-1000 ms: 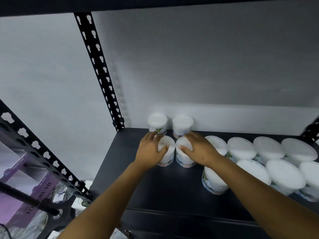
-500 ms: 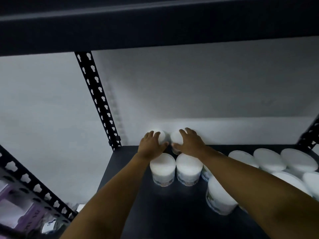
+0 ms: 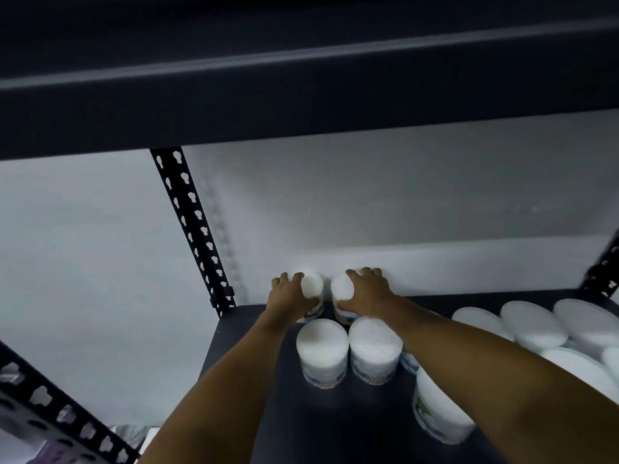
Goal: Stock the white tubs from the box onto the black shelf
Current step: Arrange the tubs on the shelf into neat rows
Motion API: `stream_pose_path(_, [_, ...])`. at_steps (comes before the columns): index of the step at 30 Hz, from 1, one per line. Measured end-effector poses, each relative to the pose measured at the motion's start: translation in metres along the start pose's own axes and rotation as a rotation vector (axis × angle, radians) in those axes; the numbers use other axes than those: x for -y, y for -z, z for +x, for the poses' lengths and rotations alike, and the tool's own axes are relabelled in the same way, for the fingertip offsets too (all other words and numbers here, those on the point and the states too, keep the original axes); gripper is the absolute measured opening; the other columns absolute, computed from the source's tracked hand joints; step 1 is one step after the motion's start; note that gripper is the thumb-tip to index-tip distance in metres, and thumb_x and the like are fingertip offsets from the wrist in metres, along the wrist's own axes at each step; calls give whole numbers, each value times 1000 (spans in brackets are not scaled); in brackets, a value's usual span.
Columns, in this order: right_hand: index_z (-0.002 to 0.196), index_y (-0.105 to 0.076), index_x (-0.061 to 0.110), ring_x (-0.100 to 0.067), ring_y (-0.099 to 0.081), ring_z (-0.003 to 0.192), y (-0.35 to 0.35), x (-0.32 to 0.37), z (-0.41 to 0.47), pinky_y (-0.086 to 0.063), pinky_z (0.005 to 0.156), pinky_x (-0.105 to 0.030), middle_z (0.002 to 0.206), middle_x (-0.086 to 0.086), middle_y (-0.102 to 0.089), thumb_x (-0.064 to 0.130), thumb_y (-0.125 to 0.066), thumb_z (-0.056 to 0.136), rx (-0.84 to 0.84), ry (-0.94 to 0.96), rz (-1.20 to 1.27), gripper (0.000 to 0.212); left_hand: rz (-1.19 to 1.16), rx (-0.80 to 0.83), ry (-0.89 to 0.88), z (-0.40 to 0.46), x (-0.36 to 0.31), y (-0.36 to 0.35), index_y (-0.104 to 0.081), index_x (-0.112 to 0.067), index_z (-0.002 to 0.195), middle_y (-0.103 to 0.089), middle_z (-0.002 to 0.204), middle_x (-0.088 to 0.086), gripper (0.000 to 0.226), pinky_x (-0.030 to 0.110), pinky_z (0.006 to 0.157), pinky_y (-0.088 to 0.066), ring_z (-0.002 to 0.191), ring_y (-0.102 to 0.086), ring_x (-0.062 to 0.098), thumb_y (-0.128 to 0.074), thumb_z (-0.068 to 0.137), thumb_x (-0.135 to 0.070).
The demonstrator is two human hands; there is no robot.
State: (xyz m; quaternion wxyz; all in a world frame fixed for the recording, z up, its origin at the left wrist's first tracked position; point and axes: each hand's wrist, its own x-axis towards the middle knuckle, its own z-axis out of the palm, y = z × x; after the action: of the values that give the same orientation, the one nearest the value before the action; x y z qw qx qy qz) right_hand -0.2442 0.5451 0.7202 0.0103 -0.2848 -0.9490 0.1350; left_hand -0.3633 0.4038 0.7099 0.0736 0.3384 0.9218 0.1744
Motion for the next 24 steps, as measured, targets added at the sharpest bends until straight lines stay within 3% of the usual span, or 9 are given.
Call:
stream_pose_path(6, [145,-29,16,-32,-32,130,-2,-3,-7,-32,106,-38,143,-15,-28,52,-71,74,20,23,183,90,-100,-52,23,-7,0,4,-37,-15,141,-40,138,14,79,36,102,-30,126,-32,32,-70,77,-48])
stream_pose_path(12, [144,-31,15,-32,-33,127,20,-3,-13,-32,103,-36,142,-15,-31,47,-72,74,-85,106,181,87,-189,-173,-15,-20,-9,27,-41,-17,140,-40,138,10,76,34,103,-31,127,-30,29,-72,76,-44])
stream_pose_path(24, [142,-34,17,-30,-36,128,83,5,-67,-33,103,-34,140,-13,-36,49,-71,76,-228,279,219,82,-137,-377,-82,-83,-45,83,-43,-18,139,-40,139,11,76,34,106,-29,127,-31,30,-72,76,-48])
